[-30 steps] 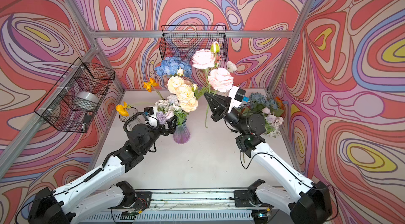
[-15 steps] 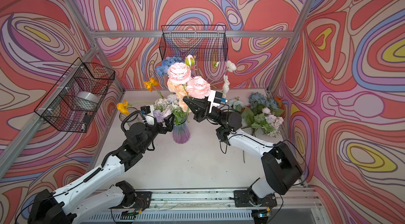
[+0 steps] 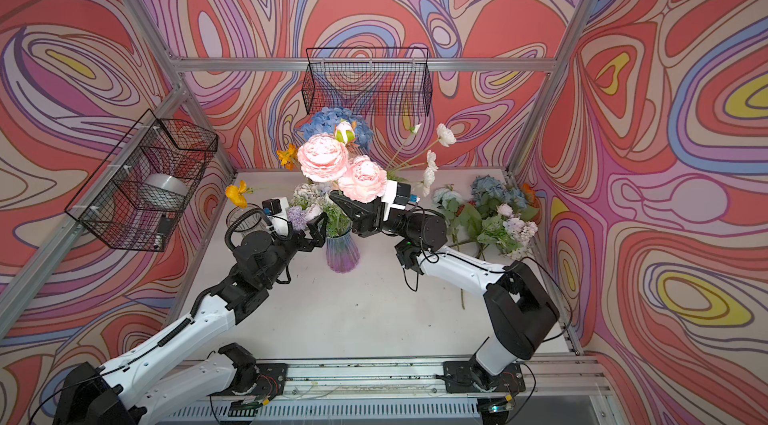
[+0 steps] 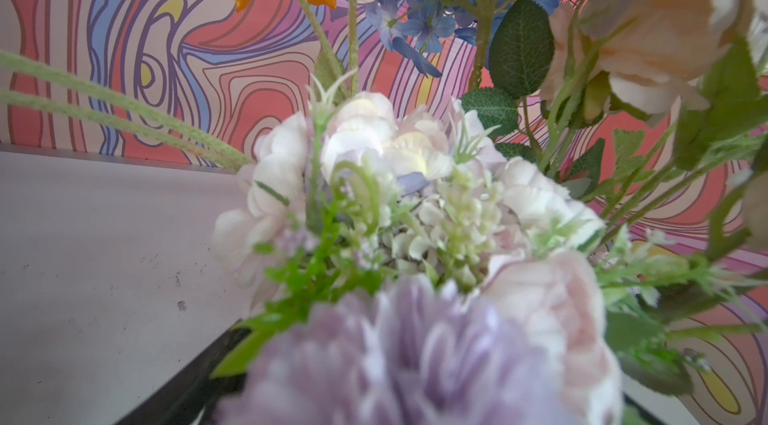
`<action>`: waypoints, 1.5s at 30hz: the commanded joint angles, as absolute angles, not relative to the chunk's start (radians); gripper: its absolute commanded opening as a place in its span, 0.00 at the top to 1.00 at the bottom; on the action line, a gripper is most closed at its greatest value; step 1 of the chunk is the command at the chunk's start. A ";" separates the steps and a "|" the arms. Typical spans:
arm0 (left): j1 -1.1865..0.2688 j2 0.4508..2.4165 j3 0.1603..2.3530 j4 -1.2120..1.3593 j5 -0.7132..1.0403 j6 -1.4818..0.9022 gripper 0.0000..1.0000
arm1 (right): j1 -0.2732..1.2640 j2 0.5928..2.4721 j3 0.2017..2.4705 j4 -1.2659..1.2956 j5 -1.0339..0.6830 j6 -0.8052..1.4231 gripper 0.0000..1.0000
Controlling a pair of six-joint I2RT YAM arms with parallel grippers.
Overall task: Arrange the flowers into the vase
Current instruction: 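Swing the pink flowers over the gradient vase and lower the stems in, then open the right gripper to leave the pink flowers in the vase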
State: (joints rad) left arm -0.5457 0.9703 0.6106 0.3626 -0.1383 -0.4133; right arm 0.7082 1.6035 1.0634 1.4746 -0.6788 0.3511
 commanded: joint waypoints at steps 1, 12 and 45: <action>-0.537 0.963 0.604 0.393 -0.136 -0.427 0.00 | 0.717 1.637 1.087 1.491 -0.686 0.307 1.00; -0.526 0.965 0.603 0.392 -0.142 -0.426 0.00 | 0.716 1.717 0.962 1.491 -0.604 0.190 1.00; -0.523 0.799 0.526 0.271 -0.064 -0.471 0.00 | 0.716 1.870 0.795 1.400 -0.531 0.190 0.83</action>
State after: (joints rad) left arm -0.5293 0.8425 0.5407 0.3183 -0.0895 -0.4469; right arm 0.7128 1.8721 0.8276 1.5242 -0.5278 0.1856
